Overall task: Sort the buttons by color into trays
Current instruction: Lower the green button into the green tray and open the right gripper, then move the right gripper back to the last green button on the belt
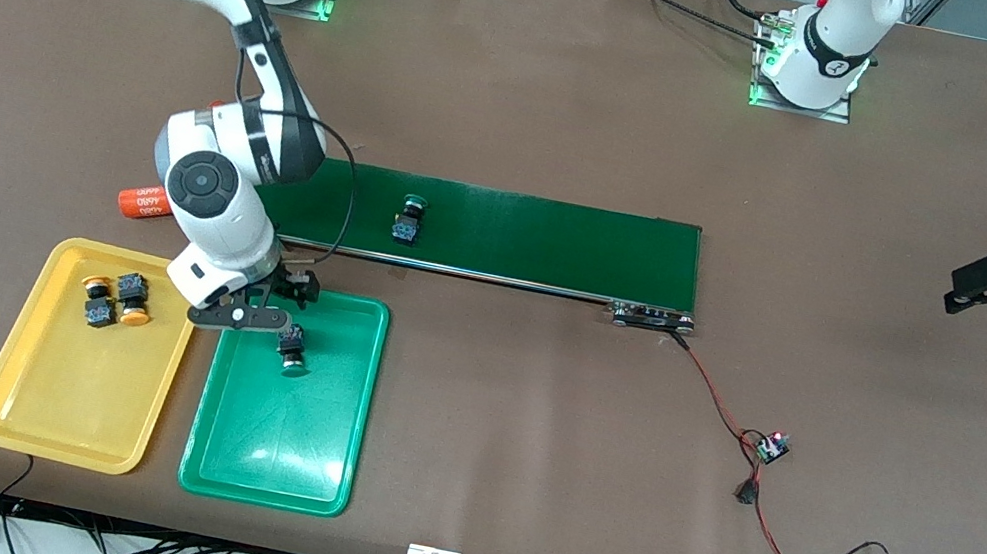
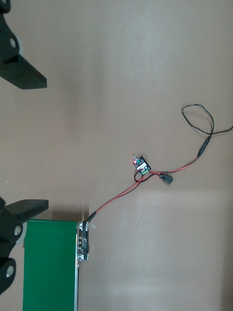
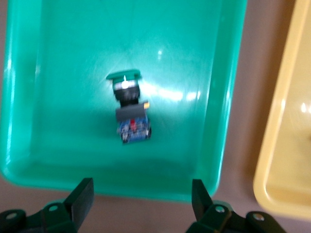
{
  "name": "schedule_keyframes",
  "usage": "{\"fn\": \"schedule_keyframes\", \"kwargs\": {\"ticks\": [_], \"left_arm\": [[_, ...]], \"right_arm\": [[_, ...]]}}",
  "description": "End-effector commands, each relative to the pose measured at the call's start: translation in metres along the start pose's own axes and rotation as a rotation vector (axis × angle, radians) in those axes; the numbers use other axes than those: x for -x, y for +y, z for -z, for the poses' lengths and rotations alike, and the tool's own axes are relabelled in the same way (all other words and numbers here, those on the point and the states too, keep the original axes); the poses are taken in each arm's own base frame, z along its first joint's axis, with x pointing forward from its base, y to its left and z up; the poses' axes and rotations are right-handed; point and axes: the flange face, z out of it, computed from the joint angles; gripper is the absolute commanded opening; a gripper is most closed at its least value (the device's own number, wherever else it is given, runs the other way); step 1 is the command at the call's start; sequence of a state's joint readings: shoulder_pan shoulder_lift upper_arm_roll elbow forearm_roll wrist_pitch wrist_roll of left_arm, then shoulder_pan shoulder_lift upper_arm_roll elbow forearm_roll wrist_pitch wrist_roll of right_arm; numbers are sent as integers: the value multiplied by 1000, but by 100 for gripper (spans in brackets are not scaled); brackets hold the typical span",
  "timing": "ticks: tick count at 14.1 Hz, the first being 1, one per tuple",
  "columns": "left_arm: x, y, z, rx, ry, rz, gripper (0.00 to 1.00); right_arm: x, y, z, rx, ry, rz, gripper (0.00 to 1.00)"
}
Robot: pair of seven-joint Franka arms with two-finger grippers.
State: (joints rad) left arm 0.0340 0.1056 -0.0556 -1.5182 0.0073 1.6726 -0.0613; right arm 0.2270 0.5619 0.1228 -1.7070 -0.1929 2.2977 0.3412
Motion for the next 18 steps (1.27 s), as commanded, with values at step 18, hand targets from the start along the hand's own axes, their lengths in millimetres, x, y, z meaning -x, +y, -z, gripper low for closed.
{"fn": "schedule_keyframes", "kwargs": {"ticks": [18], "left_arm": [[8,-14,40,50,46,27,100]], "right_arm": [[85,-74,59,-101,-219,-311,100]]}}
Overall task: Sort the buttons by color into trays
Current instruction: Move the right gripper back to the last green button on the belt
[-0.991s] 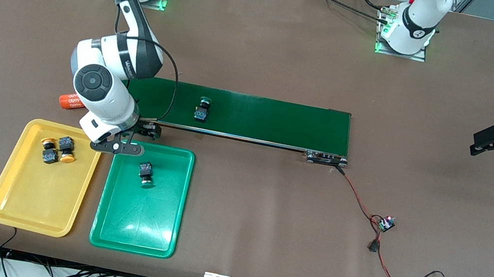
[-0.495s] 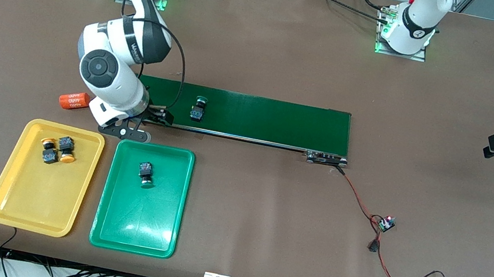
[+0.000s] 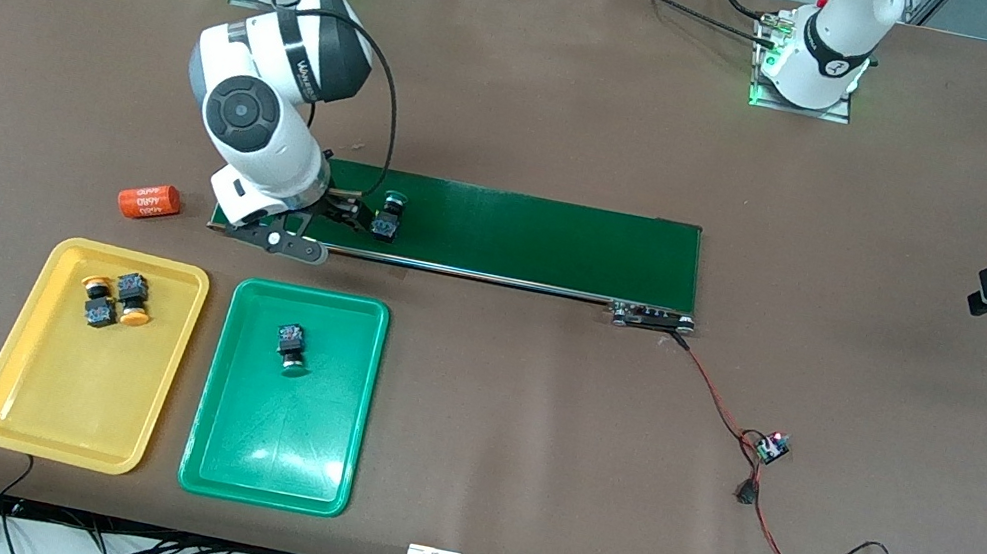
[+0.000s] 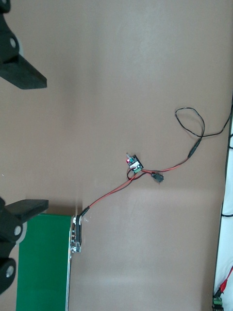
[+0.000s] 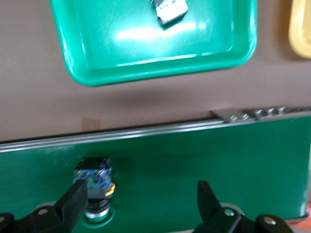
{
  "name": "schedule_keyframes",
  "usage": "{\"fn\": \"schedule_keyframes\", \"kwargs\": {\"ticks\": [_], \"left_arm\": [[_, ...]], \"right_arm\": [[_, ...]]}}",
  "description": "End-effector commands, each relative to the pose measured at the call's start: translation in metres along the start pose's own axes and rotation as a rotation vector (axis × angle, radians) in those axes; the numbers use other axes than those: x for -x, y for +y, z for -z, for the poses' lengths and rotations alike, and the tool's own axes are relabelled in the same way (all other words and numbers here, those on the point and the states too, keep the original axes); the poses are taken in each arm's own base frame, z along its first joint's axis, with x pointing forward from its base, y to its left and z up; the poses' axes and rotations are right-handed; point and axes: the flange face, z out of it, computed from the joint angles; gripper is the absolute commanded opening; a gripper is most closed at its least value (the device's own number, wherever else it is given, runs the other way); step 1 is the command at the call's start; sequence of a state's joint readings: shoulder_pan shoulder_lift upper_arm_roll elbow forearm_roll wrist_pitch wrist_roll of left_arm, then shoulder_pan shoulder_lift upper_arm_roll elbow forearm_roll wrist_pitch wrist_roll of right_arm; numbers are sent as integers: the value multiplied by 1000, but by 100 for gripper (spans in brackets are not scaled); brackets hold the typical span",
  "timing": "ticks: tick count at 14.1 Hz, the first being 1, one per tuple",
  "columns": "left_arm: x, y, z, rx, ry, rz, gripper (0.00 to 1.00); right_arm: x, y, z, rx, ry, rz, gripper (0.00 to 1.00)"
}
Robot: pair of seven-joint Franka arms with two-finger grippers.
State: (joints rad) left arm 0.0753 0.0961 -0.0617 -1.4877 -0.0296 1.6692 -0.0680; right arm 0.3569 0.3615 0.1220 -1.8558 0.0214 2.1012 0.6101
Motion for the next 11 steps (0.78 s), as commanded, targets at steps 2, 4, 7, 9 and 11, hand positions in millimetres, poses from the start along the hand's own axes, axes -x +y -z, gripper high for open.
{"fn": "schedule_keyframes", "kwargs": {"ticks": [2,4,7,9,11], "left_arm": [[8,7,20,12,1,-21,100],[10,7,20,16,-15,-26,100],[8,5,21,25,-12,-9,100],[8,5,20,27,-21,-19,100],[13,4,17,23,-56,-23,100]], "right_arm": [[10,-4,-3,-54,-44,-60,100],[11,-4,-5,-51,-48,-60,100],[9,-7,-15,-57,-49,-63,100],[14,-16,-26,-54,-50,-49,100],[13,-19,-36,-54,-51,-46,100]]}}
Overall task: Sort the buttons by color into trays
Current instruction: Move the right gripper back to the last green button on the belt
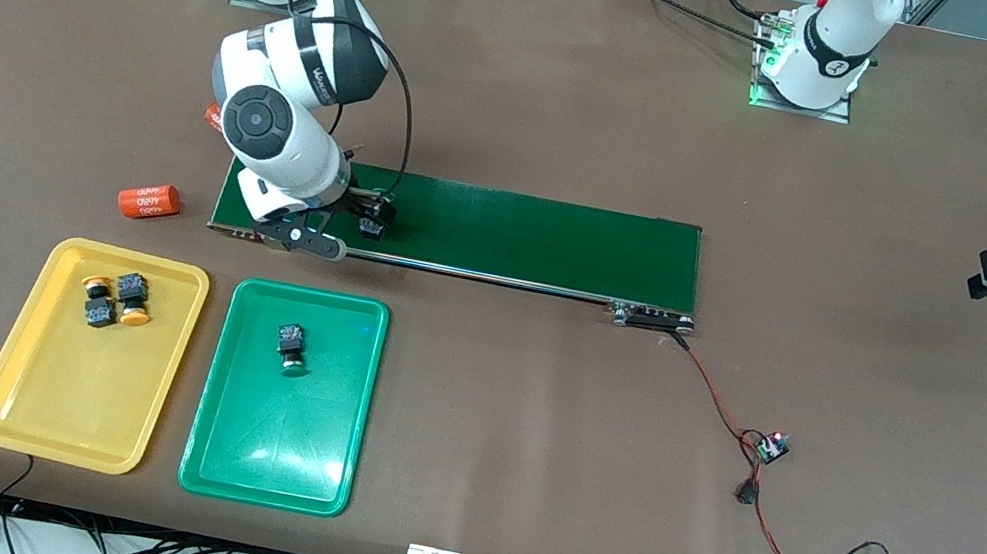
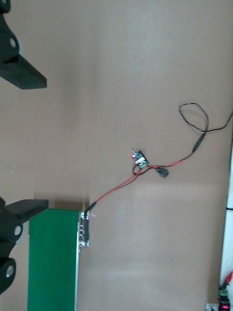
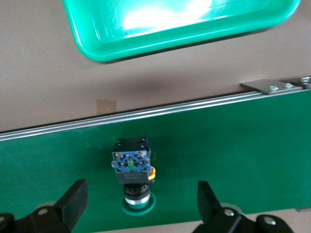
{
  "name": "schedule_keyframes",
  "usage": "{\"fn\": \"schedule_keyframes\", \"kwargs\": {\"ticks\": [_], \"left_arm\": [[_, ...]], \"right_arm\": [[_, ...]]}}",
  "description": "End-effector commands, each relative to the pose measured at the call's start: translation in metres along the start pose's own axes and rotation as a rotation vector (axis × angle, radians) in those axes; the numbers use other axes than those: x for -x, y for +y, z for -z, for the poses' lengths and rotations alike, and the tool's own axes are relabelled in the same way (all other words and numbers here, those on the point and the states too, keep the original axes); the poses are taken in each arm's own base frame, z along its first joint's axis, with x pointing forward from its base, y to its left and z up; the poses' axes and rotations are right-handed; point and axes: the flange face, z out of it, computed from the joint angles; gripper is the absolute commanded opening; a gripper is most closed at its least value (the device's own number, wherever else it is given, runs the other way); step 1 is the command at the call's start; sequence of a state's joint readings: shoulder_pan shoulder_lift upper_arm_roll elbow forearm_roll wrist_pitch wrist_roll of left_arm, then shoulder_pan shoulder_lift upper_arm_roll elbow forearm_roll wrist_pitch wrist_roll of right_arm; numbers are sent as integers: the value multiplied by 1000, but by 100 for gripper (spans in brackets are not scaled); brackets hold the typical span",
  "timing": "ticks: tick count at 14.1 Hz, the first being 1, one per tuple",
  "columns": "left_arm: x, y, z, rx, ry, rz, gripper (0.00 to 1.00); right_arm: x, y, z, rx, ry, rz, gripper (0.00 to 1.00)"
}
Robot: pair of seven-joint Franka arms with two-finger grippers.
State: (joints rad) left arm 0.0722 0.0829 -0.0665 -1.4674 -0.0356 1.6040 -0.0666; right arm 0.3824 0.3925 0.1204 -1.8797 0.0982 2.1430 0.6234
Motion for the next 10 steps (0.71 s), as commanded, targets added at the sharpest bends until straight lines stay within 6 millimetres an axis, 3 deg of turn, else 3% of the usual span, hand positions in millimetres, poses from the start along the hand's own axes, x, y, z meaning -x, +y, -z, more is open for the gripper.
{"fn": "schedule_keyframes", "kwargs": {"ticks": [1,7,10], "left_arm": [[5,-1,4,19,-25,-13,100],[8,-4,0,18,-11,-9,100],[23,-2,-1,16,21,-12,100]], "right_arm": [[2,-5,-13,-9,-4,-13,100],[2,-2,-27,2,-9,18,100],[-2,9,-35,5,-8,38,100]]}}
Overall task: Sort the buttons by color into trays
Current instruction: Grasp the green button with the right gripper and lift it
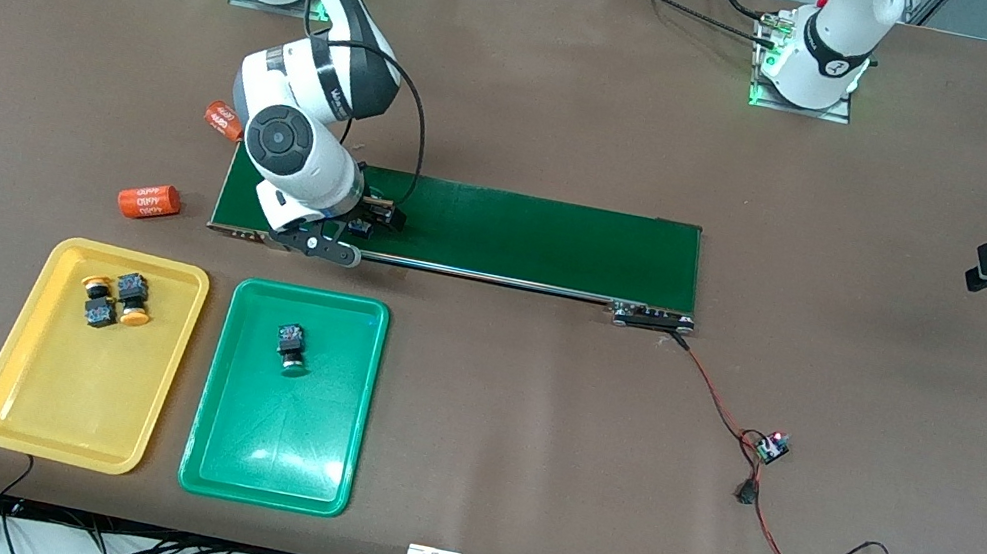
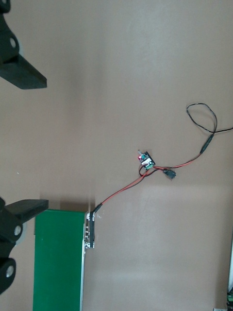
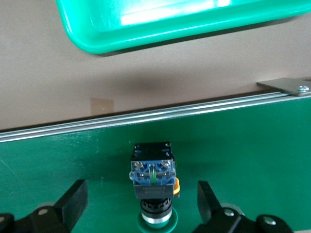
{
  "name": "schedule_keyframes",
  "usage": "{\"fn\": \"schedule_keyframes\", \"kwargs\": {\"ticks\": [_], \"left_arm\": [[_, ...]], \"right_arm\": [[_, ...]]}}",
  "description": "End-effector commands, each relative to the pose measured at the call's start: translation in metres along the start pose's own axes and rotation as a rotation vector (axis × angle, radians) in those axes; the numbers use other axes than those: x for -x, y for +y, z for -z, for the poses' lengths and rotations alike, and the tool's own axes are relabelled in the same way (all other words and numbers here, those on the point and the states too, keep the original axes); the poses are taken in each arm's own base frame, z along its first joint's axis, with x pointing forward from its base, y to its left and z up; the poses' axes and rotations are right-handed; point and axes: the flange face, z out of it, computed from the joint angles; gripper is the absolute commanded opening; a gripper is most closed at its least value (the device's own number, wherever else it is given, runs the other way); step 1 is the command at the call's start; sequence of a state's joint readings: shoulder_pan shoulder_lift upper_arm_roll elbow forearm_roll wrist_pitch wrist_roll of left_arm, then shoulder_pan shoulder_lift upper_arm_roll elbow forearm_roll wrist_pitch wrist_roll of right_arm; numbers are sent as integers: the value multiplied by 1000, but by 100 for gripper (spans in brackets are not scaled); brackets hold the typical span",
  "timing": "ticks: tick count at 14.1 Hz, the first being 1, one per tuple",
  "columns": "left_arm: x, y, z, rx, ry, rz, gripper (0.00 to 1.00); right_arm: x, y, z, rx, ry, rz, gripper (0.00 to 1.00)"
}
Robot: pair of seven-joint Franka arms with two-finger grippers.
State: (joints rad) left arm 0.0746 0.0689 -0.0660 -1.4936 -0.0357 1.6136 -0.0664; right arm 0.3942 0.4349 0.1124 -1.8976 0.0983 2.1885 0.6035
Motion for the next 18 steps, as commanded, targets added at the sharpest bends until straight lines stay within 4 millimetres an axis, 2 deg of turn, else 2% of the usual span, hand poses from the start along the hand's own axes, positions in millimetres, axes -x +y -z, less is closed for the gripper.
{"fn": "schedule_keyframes", "kwargs": {"ticks": [1,4,6,7,10,13,15,17,18], "left_arm": [[20,1,3,17,25,-16,100],[23,9,2,19,9,-27,100],[21,8,2,17,7,-23,100],[20,8,3,18,10,-25,100],[19,5,3,16,12,-22,100],[17,3,0,16,9,-17,100],[16,2,2,16,14,-15,100],[17,8,5,15,21,-25,100],[15,1,10,16,32,-13,100]], "right_arm": [[-2,15,-9,0,1,25,100],[-3,21,-12,5,-6,33,100],[-4,22,-11,5,-4,34,94],[-4,22,-11,5,-4,34,86],[-6,24,-12,5,-5,38,47],[-10,29,-11,4,-5,48,21],[-12,34,-10,6,-9,53,11],[-21,42,-3,6,4,55,10],[-23,45,8,6,8,70,10]]}}
